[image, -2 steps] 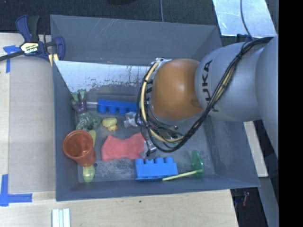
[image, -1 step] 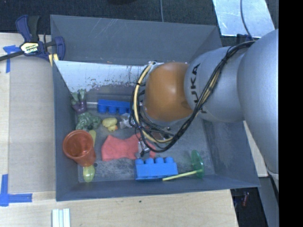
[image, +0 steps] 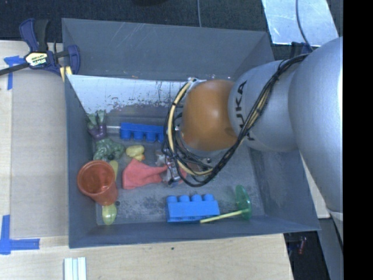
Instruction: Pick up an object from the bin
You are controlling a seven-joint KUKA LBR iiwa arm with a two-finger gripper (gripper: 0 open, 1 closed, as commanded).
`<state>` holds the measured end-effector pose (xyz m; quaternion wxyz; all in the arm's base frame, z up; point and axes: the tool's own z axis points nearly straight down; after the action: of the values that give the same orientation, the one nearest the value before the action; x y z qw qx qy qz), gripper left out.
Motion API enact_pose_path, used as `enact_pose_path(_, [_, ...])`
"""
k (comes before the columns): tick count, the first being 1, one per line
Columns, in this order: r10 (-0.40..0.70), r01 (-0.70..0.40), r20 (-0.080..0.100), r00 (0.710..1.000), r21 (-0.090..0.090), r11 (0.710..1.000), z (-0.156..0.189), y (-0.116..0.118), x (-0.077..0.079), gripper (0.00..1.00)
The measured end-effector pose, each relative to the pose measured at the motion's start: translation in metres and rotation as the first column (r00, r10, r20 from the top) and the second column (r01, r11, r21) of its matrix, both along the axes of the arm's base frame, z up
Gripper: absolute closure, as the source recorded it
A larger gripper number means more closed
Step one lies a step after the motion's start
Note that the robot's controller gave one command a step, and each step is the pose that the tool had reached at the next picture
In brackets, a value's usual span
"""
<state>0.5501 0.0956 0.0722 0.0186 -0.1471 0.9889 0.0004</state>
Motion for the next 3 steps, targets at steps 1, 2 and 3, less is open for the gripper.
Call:
enact_pose_path(1, [0.000,0.000,0.000,1.000,0.000,1.000,0.000,0.000,0.000,1.00])
enact_pose_path(2, [0.227,-0.227,-0.003,0.974,-0.009,0.974,0.002,0.002,0.022,1.00])
enact_pose_path(3, [0.350,-0.350,-0.005,0.937,-0.012,0.937,0.063,0.000,0.015,1.00])
